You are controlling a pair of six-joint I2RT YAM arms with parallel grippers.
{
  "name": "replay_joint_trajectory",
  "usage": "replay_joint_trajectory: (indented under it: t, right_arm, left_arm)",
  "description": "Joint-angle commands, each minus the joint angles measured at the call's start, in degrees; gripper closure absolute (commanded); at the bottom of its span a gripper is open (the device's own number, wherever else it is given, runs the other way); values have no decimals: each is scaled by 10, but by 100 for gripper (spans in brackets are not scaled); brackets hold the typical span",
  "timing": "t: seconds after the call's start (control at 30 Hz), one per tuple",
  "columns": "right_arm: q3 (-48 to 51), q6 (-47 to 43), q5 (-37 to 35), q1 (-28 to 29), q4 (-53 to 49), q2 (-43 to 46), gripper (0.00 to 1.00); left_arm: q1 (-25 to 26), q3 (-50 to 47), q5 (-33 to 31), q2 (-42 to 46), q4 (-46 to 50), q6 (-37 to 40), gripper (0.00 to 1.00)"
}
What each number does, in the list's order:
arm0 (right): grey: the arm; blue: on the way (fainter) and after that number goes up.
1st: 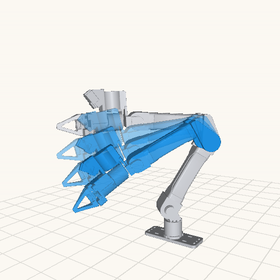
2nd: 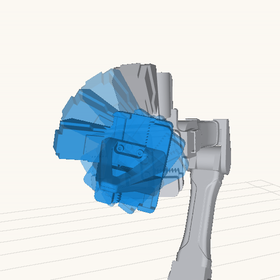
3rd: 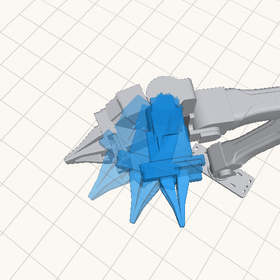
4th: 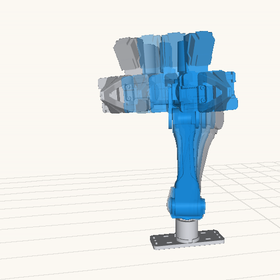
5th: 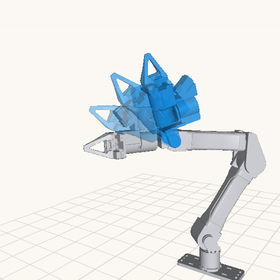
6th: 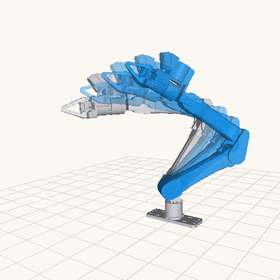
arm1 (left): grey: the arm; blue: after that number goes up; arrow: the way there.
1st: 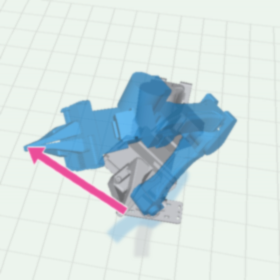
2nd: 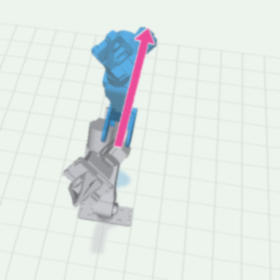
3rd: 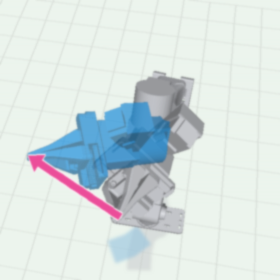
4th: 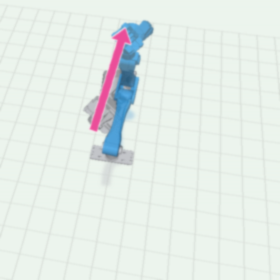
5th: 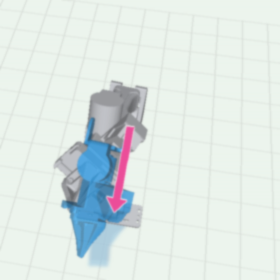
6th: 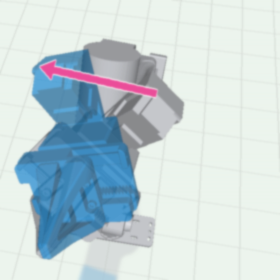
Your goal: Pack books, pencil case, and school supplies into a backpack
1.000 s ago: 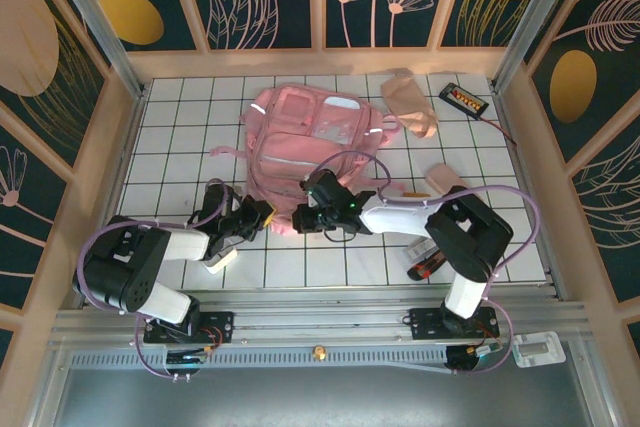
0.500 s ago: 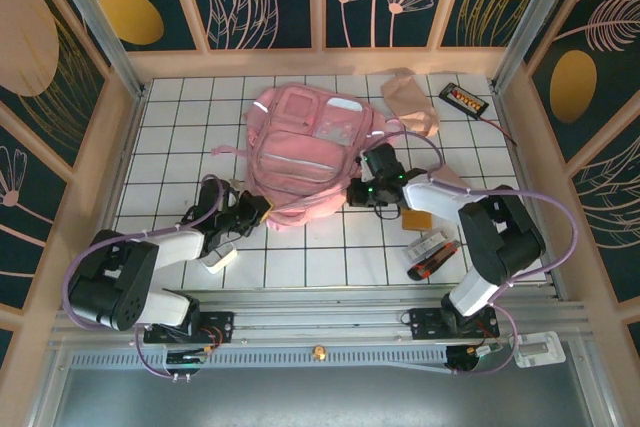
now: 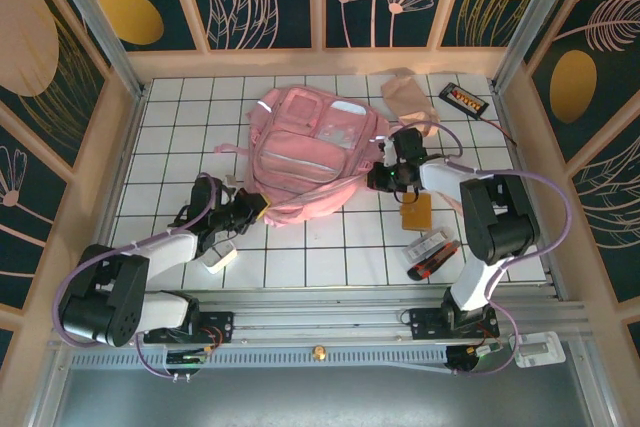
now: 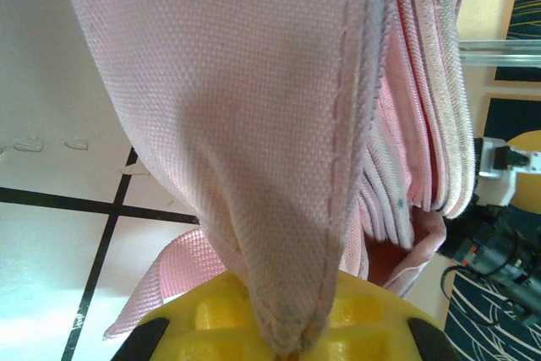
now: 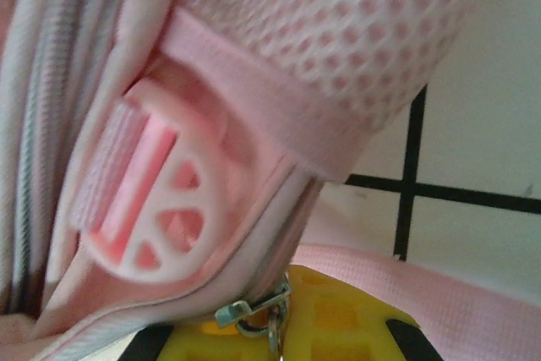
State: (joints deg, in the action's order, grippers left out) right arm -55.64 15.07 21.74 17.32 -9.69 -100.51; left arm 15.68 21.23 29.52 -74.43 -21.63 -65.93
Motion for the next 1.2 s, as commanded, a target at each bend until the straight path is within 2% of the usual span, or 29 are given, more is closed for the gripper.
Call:
replay_joint_trajectory:
  t: [0.0, 0.3, 0.4, 0.43, 0.5, 0.53, 0.63, 0.77, 0.97, 1.07, 1.17]
  right_arm:
    - [-26, 5, -93, -59, 18, -20, 100]
    - [-29, -12, -80, -64, 33, -26, 100]
    - [-36, -24, -48, -64, 30, -25, 100]
    - [-34, -25, -35, -63, 32, -20, 96]
    - [-19, -22, -12, -63, 40, -2, 81]
    - [-10, -18, -4, -64, 43, 14, 75]
    - [16, -11, 7, -63, 42, 57, 59]
    - [49, 1, 7, -64, 25, 122, 47]
    - [82, 33, 11, -64, -12, 224, 41]
    - [86, 48, 18, -65, -23, 263, 39]
    - [72, 69, 40, -65, -28, 271, 38]
  left_arm:
    - [-28, -2, -32, 24, 38, 29, 100]
    - [-28, -4, -29, 29, 33, 22, 100]
    - [-28, -3, -17, 25, 21, 18, 99]
    - [-28, -2, -12, 25, 17, 15, 93]
    - [-28, 4, -13, 31, 24, 18, 66]
    - [-28, 8, -15, 37, 32, 21, 57]
    - [-28, 14, -22, 66, 59, 31, 35]
    - [-28, 26, -36, 103, 111, 61, 2]
    - [-27, 85, -78, 125, 191, 132, 1]
    - [-18, 154, -121, 112, 257, 203, 1]
    - [18, 246, -175, 70, 323, 298, 1]
